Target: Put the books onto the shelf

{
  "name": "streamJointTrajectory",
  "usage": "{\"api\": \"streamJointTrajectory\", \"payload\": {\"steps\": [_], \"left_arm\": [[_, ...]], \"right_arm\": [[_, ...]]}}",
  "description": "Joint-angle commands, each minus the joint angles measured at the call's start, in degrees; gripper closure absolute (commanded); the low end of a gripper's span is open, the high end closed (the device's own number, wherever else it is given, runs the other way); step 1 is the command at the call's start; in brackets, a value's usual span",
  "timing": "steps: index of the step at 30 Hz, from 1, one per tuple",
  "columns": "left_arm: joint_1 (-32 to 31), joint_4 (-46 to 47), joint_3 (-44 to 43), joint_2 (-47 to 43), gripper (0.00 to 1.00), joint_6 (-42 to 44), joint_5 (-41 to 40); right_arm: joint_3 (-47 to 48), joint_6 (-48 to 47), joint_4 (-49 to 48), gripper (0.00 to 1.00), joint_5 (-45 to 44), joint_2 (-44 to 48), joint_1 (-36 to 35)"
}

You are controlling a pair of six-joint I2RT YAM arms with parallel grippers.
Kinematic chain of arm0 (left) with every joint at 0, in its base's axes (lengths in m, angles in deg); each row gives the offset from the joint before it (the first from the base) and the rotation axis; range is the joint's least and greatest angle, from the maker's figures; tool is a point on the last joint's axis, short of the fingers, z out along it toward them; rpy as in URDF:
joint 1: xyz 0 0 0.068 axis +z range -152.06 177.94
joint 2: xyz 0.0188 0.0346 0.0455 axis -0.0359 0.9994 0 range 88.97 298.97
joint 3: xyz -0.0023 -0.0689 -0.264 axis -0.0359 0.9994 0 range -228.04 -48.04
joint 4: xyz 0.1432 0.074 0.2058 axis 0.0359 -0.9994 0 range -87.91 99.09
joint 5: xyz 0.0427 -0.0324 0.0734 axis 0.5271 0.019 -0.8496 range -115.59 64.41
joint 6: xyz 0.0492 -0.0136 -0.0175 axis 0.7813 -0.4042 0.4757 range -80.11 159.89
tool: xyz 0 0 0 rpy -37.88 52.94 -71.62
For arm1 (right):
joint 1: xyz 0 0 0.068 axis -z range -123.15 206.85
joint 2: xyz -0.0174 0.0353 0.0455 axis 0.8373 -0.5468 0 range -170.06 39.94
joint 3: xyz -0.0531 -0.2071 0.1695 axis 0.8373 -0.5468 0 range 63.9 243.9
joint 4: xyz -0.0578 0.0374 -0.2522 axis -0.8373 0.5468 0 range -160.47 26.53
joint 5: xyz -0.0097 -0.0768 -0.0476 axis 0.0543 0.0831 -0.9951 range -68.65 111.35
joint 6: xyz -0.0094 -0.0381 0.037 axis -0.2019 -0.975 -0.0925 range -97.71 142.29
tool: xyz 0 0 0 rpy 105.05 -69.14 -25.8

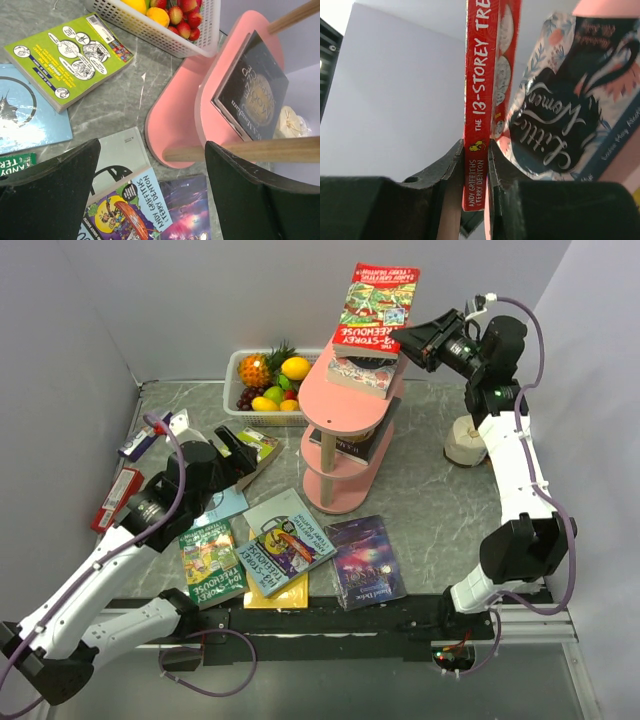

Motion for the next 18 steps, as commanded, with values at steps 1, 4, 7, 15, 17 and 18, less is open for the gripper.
{"api": "streamJointTrajectory", "payload": {"steps": [1,4,7,15,17,18], "left_arm": [[1.5,2.8,-2.1,1.1,0.09,1.8,2.7],[2.2,3.2,-1.5,1.3,0.09,1.7,3.7],[2.5,3.8,-0.9,1.5,0.09,1.5,4.4],[2.8,4.4,0.4,2.3,0.11,0.4,6.1],[2.8,4.3,0.1,2.4,0.11,0.6,6.0],[2.8,4.2,0.0,2.5,0.1,0.6,6.0]], "right_arm": [[-2.5,2.1,-8.4,1.0,3.9,4.8,0.2],[-6.3,0.8,-6.7,1.0,3.2,6.7,0.1],[-10.6,-0.1,-5.4,1.0,2.3,8.7,0.1],[-14.4,-0.8,-4.6,0.82,2.1,10.3,0.0],[-12.0,-3.3,-1.2,0.6,1.1,10.5,0.0],[-11.3,-4.3,1.4,0.55,0.6,10.7,-0.1]]}}
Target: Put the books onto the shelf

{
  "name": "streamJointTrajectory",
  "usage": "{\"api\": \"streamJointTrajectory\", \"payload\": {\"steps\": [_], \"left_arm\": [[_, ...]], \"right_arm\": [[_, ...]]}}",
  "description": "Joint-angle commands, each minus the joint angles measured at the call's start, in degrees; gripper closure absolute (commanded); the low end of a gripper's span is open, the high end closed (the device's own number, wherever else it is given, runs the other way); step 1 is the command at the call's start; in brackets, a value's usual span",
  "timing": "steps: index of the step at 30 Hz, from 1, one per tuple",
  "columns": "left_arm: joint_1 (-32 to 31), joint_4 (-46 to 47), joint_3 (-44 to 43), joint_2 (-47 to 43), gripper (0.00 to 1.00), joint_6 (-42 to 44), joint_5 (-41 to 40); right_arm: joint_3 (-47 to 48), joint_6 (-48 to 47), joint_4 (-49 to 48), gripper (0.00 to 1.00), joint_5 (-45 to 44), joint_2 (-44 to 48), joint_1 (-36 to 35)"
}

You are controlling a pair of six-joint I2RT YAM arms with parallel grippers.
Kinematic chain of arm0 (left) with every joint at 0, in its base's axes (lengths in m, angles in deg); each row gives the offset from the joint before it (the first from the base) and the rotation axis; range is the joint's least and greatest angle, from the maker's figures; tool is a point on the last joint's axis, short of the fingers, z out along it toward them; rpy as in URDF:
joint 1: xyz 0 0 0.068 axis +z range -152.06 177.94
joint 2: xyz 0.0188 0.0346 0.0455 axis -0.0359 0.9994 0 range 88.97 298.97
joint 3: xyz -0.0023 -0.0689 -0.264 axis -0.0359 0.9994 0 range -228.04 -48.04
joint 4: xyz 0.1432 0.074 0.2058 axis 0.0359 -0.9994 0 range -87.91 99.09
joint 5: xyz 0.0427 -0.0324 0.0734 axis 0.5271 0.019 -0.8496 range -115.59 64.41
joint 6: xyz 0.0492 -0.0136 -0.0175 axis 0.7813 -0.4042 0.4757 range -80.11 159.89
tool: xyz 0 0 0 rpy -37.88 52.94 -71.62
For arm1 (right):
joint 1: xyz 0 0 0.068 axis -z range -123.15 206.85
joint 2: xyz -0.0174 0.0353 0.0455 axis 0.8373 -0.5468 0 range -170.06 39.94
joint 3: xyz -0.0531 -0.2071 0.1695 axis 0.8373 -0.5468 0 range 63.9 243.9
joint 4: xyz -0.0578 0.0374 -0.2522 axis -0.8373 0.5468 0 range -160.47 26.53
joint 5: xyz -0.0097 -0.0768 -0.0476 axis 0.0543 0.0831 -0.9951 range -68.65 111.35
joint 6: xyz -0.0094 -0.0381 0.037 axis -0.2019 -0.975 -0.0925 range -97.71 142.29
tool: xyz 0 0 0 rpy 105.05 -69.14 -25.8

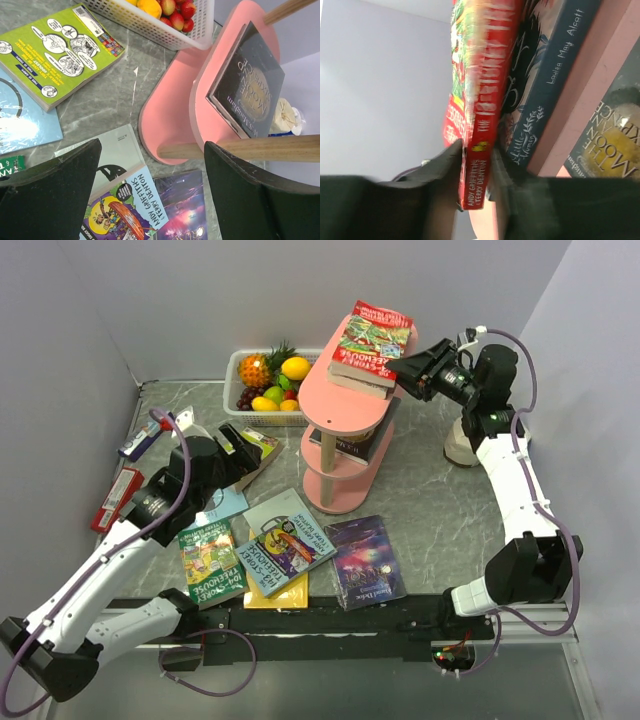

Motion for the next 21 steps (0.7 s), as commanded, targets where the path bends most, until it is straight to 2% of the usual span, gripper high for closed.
{"api": "streamJointTrajectory", "payload": {"steps": [1,4,13,18,21], "left_arm": [[0.4,1.5,-0.7,0.4,0.1,0.0,0.6],[0.4,1.3,-1.3,0.6,0.1,0.5,0.5],[0.4,0.9,-5.9,2.2,0.09,3.3,-0.4],[0.4,0.7,-8.4,4.7,0.1,4.7,0.5],[0.5,0.9,-9.1,5.4,0.1,5.0,0.1]], "right_arm": [[5.6,-5.1,3.6,0.47,-1.1,3.1,-0.2],[9.2,-8.5,9.4,0.37,-2.6,3.5,-0.2],[15.1,-20.5,23.3,0.25,-10.8,5.7,-1.0],[22.0,-27.8,34.6,0.24,-15.0,2.5,-3.6],[21.9,-29.3,34.4,0.25,-18.8,3.4,-4.8]]}}
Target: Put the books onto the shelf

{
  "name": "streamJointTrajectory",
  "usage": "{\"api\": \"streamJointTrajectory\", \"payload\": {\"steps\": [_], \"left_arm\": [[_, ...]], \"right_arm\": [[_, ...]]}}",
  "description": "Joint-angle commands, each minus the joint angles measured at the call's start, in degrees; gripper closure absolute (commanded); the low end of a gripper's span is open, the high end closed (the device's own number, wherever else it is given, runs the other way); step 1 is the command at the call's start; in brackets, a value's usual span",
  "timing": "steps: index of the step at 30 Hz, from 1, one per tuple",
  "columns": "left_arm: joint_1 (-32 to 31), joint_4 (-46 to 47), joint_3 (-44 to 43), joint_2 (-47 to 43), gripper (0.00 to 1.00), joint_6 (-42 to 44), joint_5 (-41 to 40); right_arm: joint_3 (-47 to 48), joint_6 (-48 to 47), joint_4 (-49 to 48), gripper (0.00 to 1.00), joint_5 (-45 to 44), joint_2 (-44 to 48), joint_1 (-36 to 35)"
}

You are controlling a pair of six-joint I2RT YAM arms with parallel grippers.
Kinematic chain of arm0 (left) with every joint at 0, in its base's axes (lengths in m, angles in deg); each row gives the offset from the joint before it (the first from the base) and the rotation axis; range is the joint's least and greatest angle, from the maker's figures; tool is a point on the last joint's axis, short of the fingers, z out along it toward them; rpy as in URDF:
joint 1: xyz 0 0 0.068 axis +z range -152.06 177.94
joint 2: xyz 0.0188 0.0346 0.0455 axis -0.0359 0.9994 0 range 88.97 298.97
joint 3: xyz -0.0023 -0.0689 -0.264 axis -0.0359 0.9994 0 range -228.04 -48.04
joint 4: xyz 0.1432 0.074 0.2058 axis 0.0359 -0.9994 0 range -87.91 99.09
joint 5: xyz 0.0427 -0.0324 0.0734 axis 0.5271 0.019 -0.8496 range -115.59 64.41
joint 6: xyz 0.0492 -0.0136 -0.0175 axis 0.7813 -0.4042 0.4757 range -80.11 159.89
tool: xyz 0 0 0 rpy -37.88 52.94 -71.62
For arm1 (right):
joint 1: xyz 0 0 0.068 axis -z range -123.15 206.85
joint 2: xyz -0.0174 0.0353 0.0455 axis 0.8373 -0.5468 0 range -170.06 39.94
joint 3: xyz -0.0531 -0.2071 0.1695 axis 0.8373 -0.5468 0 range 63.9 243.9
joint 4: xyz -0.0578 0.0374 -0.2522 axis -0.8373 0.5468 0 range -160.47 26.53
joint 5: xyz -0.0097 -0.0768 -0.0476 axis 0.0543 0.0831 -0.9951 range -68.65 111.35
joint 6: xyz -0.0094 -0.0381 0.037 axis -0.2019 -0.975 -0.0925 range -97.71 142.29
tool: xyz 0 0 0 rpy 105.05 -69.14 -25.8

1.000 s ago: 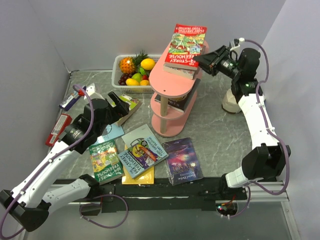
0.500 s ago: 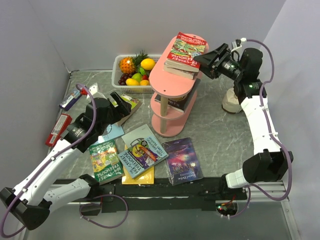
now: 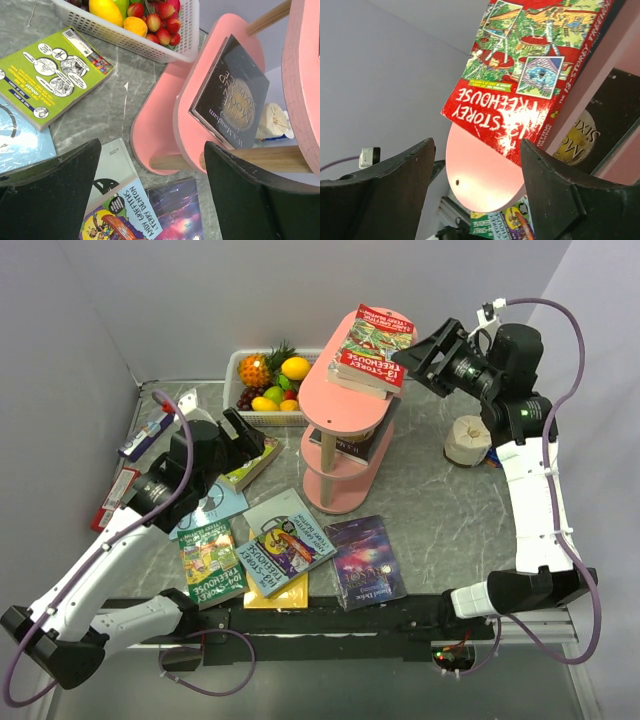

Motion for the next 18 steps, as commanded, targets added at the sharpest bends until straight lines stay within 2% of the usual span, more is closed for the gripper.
{"api": "streamJointTrajectory", "payload": {"steps": [1,3,4,6,7,9,10,18], "left_arm": [[0.2,1.0,-2.9,0.9,0.1,2.0,-0.8],[0.4,1.4,-3.8,0.9,0.09,2.7,-1.2],[0.4,1.7,-5.3,1.0,0.09,3.1,-1.4],[0.7,2.0,-6.9,1.6,0.1,4.1,-1.5],[0.8,2.2,-8.4,2.0,0.1,4.5,-1.6],[1.5,2.6,-9.9,3.1,0.11,5.2,-1.2],[1.8,2.8,-11.0,3.5,0.12,5.3,-0.8],[3.1,4.4,-10.5,5.6,0.13,5.3,2.2]], "right_arm": [[-0.3,-5.1,3.1,0.3,-7.0,2.6,-1.6],[-2.9,-5.1,1.6,0.39,-10.7,4.4,-1.6],[-4.7,-5.5,1.0,0.53,-11.6,5.6,-1.6],[-6.3,-5.7,0.1,0.69,-13.9,6.4,-1.7],[-7.5,-5.7,-0.4,0.85,-14.6,7.1,-1.8],[-8.5,-5.9,-1.0,0.96,-15.3,7.5,-1.7],[-8.6,-6.2,-1.0,1.0,-15.8,7.1,-1.8],[-4.9,-8.0,1.2,1.0,-16.6,2.9,-3.5]]}}
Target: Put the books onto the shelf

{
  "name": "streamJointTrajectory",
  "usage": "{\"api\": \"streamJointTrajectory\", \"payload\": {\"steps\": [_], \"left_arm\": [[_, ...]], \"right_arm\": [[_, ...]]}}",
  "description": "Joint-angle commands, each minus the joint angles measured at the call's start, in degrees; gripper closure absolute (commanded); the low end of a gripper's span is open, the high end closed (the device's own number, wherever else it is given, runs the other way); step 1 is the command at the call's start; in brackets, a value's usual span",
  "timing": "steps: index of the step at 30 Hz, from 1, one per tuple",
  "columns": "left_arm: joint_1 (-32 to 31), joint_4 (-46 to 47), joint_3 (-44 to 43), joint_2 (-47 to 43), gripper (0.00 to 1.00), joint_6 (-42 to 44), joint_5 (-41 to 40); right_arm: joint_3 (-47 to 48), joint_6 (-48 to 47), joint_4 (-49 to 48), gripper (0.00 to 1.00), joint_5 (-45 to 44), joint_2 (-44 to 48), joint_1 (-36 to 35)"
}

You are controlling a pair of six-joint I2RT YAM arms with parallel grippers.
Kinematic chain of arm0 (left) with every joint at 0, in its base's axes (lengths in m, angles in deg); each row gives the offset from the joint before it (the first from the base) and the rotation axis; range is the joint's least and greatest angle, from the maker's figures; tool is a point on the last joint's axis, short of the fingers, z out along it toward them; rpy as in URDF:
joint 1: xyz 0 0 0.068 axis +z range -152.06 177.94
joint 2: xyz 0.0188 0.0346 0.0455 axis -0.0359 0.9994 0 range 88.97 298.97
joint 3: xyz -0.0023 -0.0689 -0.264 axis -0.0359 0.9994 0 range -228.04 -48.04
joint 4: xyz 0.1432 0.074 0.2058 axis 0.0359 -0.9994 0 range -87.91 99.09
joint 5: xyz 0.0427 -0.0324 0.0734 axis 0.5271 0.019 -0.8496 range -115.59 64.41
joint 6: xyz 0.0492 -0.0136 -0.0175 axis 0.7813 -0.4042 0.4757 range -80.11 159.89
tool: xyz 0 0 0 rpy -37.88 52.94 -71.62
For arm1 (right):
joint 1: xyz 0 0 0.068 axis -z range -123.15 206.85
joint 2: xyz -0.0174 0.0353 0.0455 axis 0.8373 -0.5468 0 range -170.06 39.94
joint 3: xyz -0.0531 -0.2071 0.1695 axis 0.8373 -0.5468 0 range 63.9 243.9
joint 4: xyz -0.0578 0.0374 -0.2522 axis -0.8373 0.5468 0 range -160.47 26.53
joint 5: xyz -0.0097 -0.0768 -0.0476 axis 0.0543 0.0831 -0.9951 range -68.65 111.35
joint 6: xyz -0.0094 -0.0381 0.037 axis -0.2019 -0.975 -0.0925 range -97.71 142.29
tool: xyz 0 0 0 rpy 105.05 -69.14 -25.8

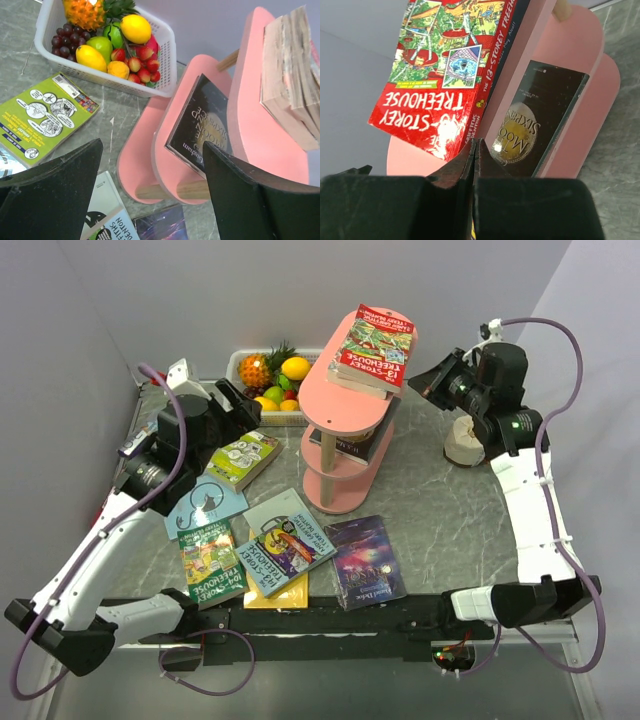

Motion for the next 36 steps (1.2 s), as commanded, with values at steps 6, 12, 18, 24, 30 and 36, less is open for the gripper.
{"api": "streamJointTrajectory", "payload": {"steps": [6,12,18,24,30,36], "left_arm": [[1.9,2.3,1.6,0.2,0.13,1.0,3.1],[3.3,2.6,2.9,-0.1,0.13,1.0,4.6],[4.0,3.2,4.0,-0.1,0.13,1.0,5.8],[4.7,3.1,4.3,0.0,0.13,1.2,6.3],[5.7,6.7,-0.1,1.5,0.15,2.6,14.1],[5.6,16.1,-6.0,6.0,0.37,3.8,32.4]], "right_arm": [[6.7,-3.0,0.7,1.0,-1.5,-4.5,-3.5],[6.6,-3.0,-0.6,1.0,-1.6,-5.0,-5.0],[8.1,-3.3,-0.3,1.0,-1.7,-5.9,-5.6],[3.7,-4.3,-2.4,1.0,-7.8,-1.0,-5.2],[1.7,-5.1,-4.3,1.0,-9.8,3.1,-5.2],[-1.6,-3.8,-5.8,1.0,-11.4,5.8,-4.8]]}}
